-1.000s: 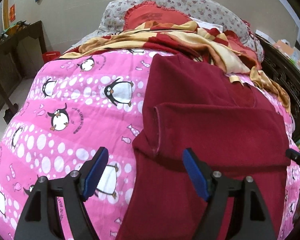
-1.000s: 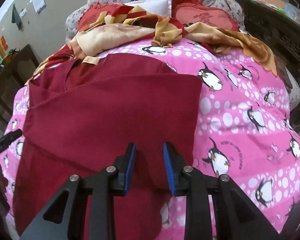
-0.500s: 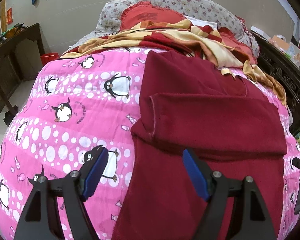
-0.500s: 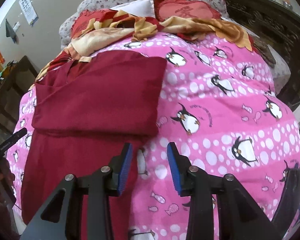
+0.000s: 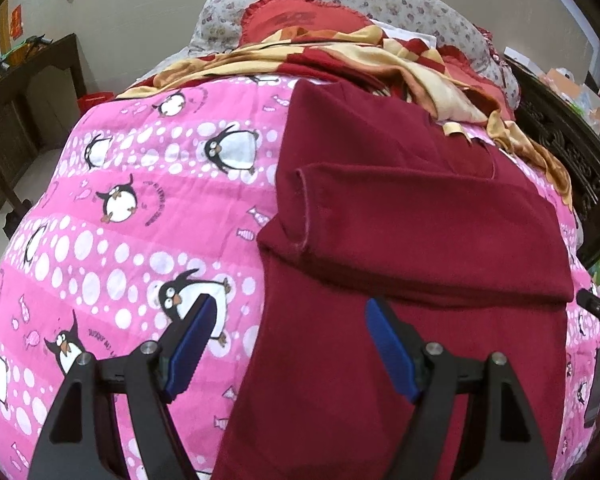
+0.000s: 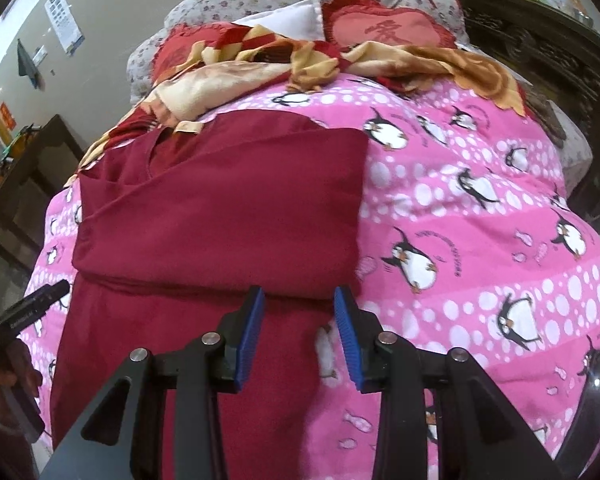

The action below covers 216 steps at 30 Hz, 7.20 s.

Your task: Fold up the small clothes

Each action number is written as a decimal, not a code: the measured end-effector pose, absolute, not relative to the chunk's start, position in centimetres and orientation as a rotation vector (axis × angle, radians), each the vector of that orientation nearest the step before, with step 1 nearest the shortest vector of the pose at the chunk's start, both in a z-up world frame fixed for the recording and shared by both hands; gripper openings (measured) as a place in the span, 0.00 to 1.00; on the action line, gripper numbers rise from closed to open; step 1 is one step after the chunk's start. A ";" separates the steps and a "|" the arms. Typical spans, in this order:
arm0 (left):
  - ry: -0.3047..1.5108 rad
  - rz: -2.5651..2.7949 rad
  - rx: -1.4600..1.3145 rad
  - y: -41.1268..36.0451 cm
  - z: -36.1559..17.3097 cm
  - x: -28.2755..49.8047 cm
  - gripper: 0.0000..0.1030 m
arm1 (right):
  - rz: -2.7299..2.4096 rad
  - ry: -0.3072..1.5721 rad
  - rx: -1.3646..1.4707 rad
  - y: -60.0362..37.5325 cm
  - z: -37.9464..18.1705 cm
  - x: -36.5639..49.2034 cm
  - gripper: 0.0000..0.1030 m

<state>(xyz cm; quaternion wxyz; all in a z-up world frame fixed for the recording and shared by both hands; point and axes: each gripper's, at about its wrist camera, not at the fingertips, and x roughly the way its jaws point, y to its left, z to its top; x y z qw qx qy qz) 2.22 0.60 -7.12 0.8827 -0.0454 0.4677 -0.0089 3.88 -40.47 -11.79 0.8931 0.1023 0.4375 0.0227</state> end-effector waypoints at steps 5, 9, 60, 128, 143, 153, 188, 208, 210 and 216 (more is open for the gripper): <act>0.981 -0.015 -0.145 2.2 -6.8 0.9 0.78 | -0.032 0.994 0.107 -40.4 -14.2 5.8 0.37; 0.985 -0.023 -0.159 3.3 -6.2 -0.7 0.80 | 0.025 0.975 0.240 -42.2 -13.1 3.4 0.37; 1.197 -0.138 -0.144 6.1 -9.4 -13.7 0.87 | 0.560 1.164 0.419 -40.1 -16.9 -14.8 0.39; 1.253 -0.345 -0.120 4.8 -9.4 -13.9 0.09 | 0.679 1.087 0.411 -37.7 -17.7 -13.5 0.14; 1.001 -0.321 -0.247 5.8 -2.2 -5.5 0.08 | 0.617 0.780 0.419 -39.1 -10.1 -6.3 0.12; 0.867 -0.280 -0.256 3.3 0.4 2.5 0.08 | 0.465 0.653 0.470 -41.2 -7.0 2.2 0.11; 0.792 -0.280 -0.231 5.8 0.4 8.7 0.80 | 0.493 0.798 0.243 -38.4 -11.2 7.7 0.29; 0.818 -0.208 -0.142 -2.0 -2.8 15.1 0.80 | 0.237 0.719 0.274 -39.0 -7.7 16.6 0.29; 0.854 -0.129 -0.139 -1.6 -4.2 16.7 0.80 | 0.187 0.764 0.250 -38.6 -9.0 18.6 0.29; 0.907 -0.084 -0.188 0.3 -6.9 19.1 0.85 | 0.057 0.805 0.271 -40.8 -11.9 22.4 0.23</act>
